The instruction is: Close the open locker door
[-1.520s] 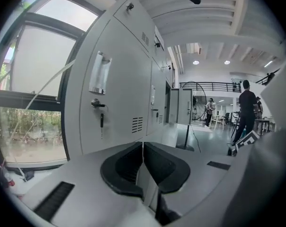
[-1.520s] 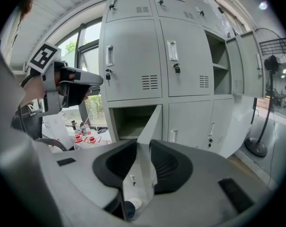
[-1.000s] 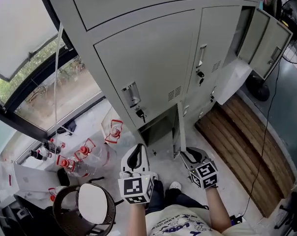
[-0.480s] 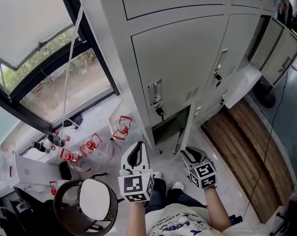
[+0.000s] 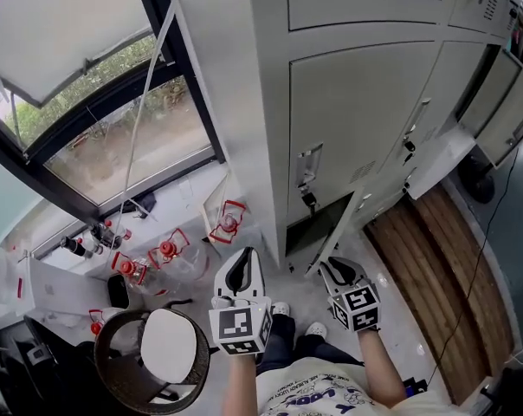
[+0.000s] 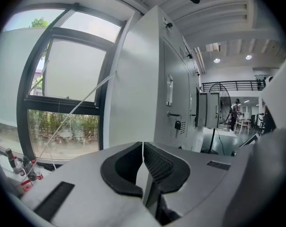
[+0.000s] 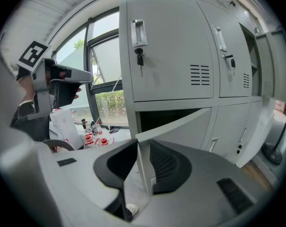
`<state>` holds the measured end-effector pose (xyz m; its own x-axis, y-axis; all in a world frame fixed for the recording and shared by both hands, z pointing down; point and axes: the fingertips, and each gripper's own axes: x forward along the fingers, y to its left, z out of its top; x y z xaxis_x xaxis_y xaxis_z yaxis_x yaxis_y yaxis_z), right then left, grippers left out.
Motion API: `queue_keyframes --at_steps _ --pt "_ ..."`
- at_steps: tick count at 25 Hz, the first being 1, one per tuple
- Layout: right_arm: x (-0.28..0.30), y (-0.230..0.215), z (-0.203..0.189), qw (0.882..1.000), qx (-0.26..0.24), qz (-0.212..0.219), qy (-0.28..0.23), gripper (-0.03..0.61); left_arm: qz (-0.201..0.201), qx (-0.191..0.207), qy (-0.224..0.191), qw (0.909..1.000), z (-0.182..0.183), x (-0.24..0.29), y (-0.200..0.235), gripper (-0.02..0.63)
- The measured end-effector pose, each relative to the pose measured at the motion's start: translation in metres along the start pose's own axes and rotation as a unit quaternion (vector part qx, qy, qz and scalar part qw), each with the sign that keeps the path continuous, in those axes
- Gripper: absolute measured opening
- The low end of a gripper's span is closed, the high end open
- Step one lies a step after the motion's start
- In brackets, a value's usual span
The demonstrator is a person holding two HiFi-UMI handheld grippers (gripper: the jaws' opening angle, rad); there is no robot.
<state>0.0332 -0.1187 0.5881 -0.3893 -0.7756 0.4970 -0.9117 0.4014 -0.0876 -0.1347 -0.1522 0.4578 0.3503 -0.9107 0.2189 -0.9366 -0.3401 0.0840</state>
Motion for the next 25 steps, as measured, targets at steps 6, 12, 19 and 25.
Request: queue_keyframes --at_steps 6,12,19,25 --pt "0.017 0.007 0.009 1.0 -0.007 -0.006 -0.002 0.076 0.008 -0.004 0.003 1.0 -0.002 0.003 0.015 0.014" --pt "0.031 0.012 0.015 1.0 -0.009 -0.006 -0.004 0.074 0.013 -0.006 0.002 0.9999 0.0 0.007 0.028 0.014" --pt "0.046 0.017 0.025 1.0 -0.013 -0.006 -0.005 0.072 0.019 -0.01 0.0 0.9998 0.003 0.011 0.041 0.014" --pt "0.062 0.02 0.033 1.0 -0.02 -0.002 -0.006 0.071 0.031 -0.015 0.0 0.9994 0.003 0.011 0.056 0.014"
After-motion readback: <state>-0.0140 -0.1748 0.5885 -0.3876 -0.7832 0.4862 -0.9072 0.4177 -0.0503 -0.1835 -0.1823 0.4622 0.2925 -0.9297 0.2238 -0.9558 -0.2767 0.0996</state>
